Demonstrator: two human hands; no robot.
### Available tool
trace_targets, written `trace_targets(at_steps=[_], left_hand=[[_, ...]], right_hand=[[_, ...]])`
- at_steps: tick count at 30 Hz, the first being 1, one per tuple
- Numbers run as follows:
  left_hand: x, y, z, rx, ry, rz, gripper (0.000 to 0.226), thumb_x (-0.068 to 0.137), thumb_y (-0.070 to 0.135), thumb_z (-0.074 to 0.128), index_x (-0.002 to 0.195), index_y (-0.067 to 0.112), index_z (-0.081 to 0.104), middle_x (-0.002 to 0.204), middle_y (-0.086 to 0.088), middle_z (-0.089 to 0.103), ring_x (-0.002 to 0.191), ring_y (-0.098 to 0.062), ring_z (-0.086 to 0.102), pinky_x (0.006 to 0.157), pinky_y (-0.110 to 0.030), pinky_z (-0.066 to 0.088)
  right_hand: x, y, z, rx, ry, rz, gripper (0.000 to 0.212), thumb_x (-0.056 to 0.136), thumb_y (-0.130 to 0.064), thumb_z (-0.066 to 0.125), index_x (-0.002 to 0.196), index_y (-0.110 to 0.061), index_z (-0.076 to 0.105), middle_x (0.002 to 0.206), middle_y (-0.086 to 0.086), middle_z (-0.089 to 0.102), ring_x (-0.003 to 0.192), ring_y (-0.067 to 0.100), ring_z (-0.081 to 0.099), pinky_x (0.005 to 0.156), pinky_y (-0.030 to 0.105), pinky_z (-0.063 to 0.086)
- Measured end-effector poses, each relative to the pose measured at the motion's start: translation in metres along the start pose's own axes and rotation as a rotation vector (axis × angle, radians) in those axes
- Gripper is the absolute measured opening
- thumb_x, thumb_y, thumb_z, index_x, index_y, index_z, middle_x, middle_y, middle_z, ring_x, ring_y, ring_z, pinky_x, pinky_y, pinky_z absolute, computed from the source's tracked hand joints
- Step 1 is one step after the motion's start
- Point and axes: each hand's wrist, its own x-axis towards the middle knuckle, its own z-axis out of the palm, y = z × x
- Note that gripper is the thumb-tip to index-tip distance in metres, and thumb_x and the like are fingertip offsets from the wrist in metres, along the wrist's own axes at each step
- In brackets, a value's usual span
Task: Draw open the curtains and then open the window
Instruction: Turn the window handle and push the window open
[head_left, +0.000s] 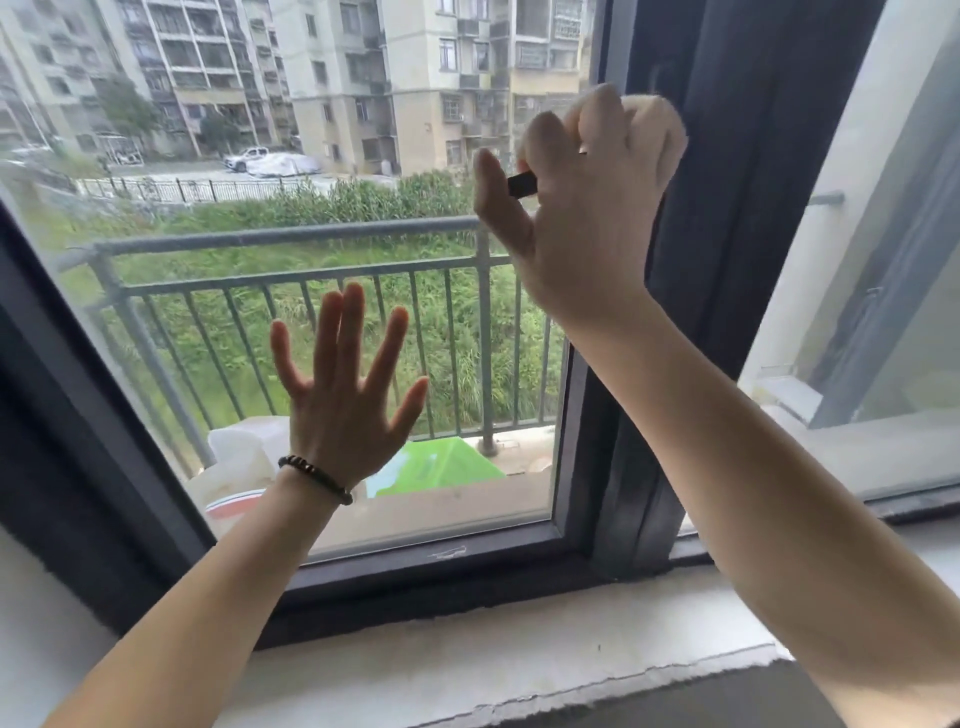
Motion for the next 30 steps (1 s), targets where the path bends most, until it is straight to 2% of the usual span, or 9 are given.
trace_targets(at_steps=[4, 8, 10, 13, 17, 20, 22, 27, 30], left_hand=[[-0.003, 0.001, 0.010, 0.031, 0.060, 0.034, 0.076, 0.092, 0.063, 0.042, 0.153, 0.026, 0.016, 0.164, -0.002, -0.015, 0.152, -0.020, -0.005, 0.117, -0.061, -0.008], [-0.002, -0.002, 0.018, 0.044, 0.102, 0.049, 0.076, 0.091, 0.063, 0.045, 0.153, 0.026, 0.020, 0.165, -0.006, -0.007, 0.153, -0.023, 0.002, 0.117, -0.063, -0.002], [-0.001, -0.002, 0.025, 0.064, 0.114, 0.045, 0.077, 0.091, 0.065, 0.045, 0.154, 0.026, 0.021, 0.165, -0.007, -0.007, 0.152, -0.023, 0.003, 0.117, -0.063, -0.002], [0.007, -0.006, 0.035, 0.114, 0.069, 0.026, 0.079, 0.092, 0.069, 0.042, 0.154, 0.025, 0.021, 0.164, -0.007, -0.010, 0.152, -0.023, -0.001, 0.117, -0.062, -0.008], [0.018, -0.012, 0.049, 0.155, -0.076, -0.017, 0.082, 0.093, 0.072, 0.033, 0.155, 0.022, 0.018, 0.161, -0.010, -0.016, 0.150, -0.028, -0.004, 0.114, -0.059, -0.021], [0.022, -0.013, 0.047, 0.129, -0.194, -0.043, 0.089, 0.090, 0.075, 0.030, 0.156, 0.020, 0.007, 0.158, -0.007, -0.029, 0.148, -0.029, -0.011, 0.110, -0.060, -0.026], [0.022, -0.015, 0.041, 0.085, -0.242, -0.028, 0.093, 0.088, 0.074, 0.035, 0.156, 0.020, 0.003, 0.158, -0.011, -0.023, 0.148, -0.030, -0.009, 0.110, -0.060, -0.025], [0.021, -0.023, 0.037, 0.095, -0.260, 0.030, 0.098, 0.086, 0.075, 0.041, 0.156, 0.020, 0.000, 0.159, -0.013, -0.015, 0.150, -0.029, -0.007, 0.112, -0.060, -0.018], [0.023, -0.021, 0.047, 0.134, -0.269, 0.016, 0.097, 0.086, 0.079, 0.034, 0.156, 0.021, -0.001, 0.159, -0.010, -0.020, 0.152, -0.028, -0.005, 0.112, -0.061, -0.018]], right_hand=[[-0.001, -0.005, 0.017, 0.011, 0.158, 0.058, 0.056, 0.099, -0.053, 0.037, 0.068, -0.011, 0.056, 0.075, 0.012, 0.057, 0.079, 0.037, 0.057, 0.075, 0.048, 0.041], [0.001, -0.004, 0.037, 0.038, 0.278, 0.100, 0.058, 0.100, -0.054, 0.033, 0.069, -0.010, 0.055, 0.074, 0.013, 0.056, 0.087, 0.023, 0.043, 0.075, 0.044, 0.039], [0.001, -0.004, 0.051, 0.044, 0.315, 0.126, 0.061, 0.100, -0.055, 0.030, 0.070, -0.009, 0.055, 0.075, 0.014, 0.057, 0.086, 0.025, 0.048, 0.076, 0.042, 0.037], [0.000, -0.001, 0.073, 0.093, 0.198, 0.177, 0.063, 0.100, -0.054, 0.029, 0.071, -0.004, 0.056, 0.079, 0.016, 0.057, 0.083, 0.033, 0.057, 0.083, 0.035, 0.032], [-0.006, 0.002, 0.099, 0.114, -0.026, 0.286, 0.048, 0.100, -0.046, 0.042, 0.083, -0.004, 0.057, 0.093, 0.016, 0.058, 0.097, 0.024, 0.046, 0.088, 0.028, 0.030], [-0.008, -0.001, 0.109, 0.155, -0.099, 0.328, 0.047, 0.101, -0.048, 0.041, 0.096, -0.005, 0.060, 0.113, 0.020, 0.058, 0.113, 0.034, 0.054, 0.103, 0.045, 0.038], [-0.009, -0.003, 0.110, 0.165, -0.132, 0.365, 0.056, 0.103, -0.054, 0.033, 0.103, -0.006, 0.061, 0.125, 0.023, 0.054, 0.125, 0.038, 0.050, 0.110, 0.052, 0.035], [-0.007, 0.001, 0.121, 0.212, -0.048, 0.372, 0.062, 0.101, -0.056, 0.029, 0.098, -0.004, 0.061, 0.128, 0.025, 0.054, 0.129, 0.039, 0.048, 0.111, 0.056, 0.033], [0.004, 0.006, 0.141, 0.162, 0.038, 0.350, 0.042, 0.102, -0.044, 0.049, 0.099, -0.004, 0.062, 0.132, 0.027, 0.053, 0.128, 0.040, 0.049, 0.110, 0.051, 0.036]])
